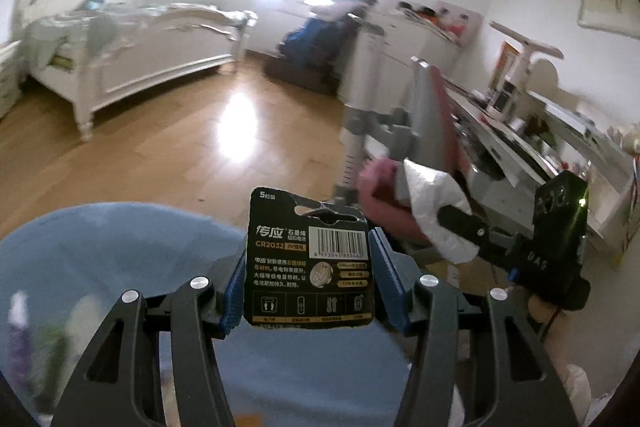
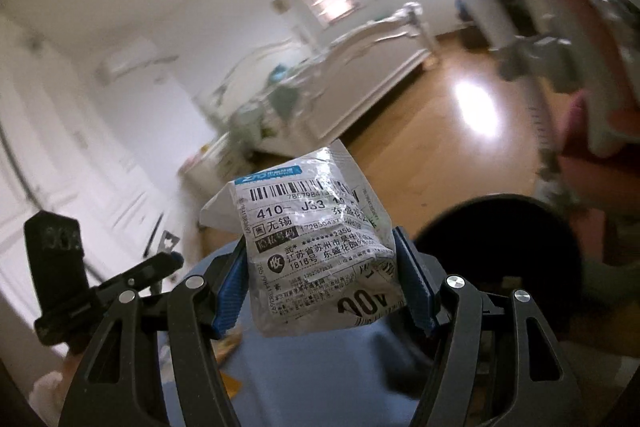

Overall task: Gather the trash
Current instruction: 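Carry the card and packet over the black bin and open both tools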

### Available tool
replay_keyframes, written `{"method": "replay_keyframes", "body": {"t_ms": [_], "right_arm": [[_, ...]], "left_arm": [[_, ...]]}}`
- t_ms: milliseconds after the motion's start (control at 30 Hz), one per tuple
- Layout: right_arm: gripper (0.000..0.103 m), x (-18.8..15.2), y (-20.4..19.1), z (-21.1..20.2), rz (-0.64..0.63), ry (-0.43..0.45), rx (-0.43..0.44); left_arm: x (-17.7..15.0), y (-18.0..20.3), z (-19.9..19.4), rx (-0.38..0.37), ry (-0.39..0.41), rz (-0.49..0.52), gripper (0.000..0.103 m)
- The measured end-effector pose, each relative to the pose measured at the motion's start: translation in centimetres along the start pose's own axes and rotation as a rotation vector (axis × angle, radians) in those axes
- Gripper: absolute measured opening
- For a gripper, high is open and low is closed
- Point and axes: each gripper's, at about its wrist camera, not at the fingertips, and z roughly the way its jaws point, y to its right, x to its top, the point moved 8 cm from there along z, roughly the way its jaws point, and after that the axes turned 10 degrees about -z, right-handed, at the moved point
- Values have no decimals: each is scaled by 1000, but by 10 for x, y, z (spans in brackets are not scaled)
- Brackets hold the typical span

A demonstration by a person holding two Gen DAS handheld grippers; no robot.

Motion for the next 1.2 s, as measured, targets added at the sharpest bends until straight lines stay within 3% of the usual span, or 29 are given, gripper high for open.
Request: {"method": "replay_keyframes", "body": {"t_ms": [300,667,767,800,833,900,1200], "right_arm": [[67,-12,58,5,95,5,-47],[68,-24,91,28,169,-12,-51],[75,-26,99,29,202,-7,-64],[80,-25,105,30,223,-1,-73],[83,-24,109,31,238,3,-77],[85,-24,114,32,252,1,-81],[88,-32,93,33,236,-27,-63]], "left_arm": [[-3,55,73,-58,-97,62,55],[-14,61,120,-44,-175,70,55],[-12,62,131,-36,-187,76,59],[-10,62,133,-22,-185,76,70],[-8,61,134,-10,-179,75,82],[-3,60,131,2,-148,77,88],[-6,44,94,20,-134,91,88]]}}
